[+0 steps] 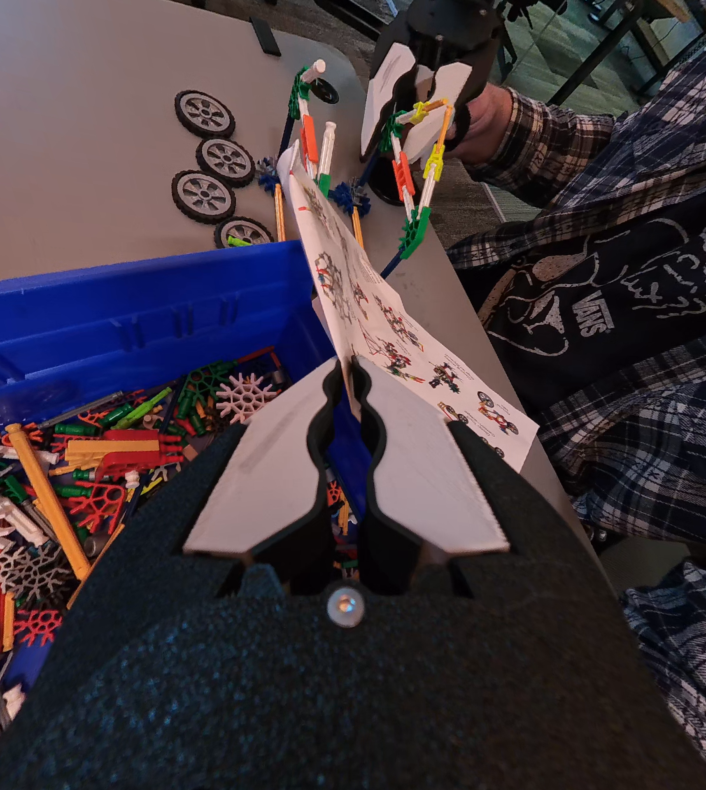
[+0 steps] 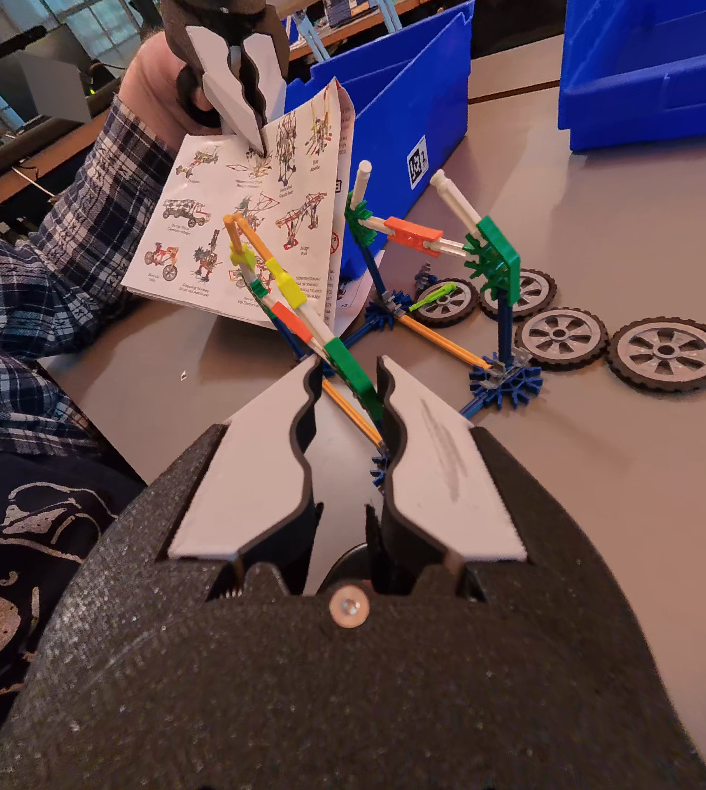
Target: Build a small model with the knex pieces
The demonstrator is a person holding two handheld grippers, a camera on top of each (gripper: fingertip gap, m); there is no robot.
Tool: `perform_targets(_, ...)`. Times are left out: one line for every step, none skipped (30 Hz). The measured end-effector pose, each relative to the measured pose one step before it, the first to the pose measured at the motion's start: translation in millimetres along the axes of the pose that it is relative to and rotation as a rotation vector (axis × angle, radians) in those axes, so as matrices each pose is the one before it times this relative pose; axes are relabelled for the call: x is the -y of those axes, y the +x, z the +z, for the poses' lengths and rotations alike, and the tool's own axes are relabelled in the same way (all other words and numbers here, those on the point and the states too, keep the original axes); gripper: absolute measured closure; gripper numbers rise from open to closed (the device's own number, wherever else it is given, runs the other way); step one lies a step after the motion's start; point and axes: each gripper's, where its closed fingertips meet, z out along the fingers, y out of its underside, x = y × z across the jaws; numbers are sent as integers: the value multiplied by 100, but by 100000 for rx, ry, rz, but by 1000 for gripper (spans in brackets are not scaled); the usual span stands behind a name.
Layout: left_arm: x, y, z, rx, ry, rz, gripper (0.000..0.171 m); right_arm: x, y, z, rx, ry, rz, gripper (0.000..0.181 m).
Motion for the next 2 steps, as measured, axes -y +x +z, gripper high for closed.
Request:
perform_targets(-1, -1, -7, -16, 7, -37, 170, 7, 36, -3, -140, 61, 200, 157)
perform_targets(5, 9, 2, -49, 35, -23, 170, 0, 20, -6, -30, 8, 213, 157)
